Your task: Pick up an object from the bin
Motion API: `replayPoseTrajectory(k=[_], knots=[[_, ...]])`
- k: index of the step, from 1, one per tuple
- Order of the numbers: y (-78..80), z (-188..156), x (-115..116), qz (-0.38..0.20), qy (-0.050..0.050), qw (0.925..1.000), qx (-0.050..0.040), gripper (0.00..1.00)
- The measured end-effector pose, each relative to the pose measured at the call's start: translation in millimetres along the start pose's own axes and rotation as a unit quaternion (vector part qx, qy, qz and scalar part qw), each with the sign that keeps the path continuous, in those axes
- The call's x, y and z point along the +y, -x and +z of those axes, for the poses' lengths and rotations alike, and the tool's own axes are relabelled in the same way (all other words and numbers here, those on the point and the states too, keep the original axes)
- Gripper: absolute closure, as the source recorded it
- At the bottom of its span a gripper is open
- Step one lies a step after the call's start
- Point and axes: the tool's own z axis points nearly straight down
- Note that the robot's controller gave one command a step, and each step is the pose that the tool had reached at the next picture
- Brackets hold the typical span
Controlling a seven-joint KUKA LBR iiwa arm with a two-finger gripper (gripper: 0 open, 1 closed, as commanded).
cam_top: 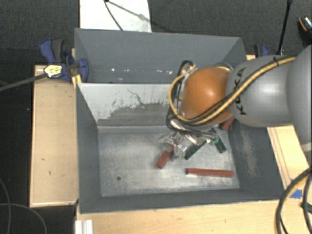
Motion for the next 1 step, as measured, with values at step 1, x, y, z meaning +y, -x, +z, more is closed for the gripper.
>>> replayPoseTrajectory(k=[1], knots=[[0.9, -140.2, -1.1, 0.014, -0.002, 0.9999, -0.0019, 1.00]])
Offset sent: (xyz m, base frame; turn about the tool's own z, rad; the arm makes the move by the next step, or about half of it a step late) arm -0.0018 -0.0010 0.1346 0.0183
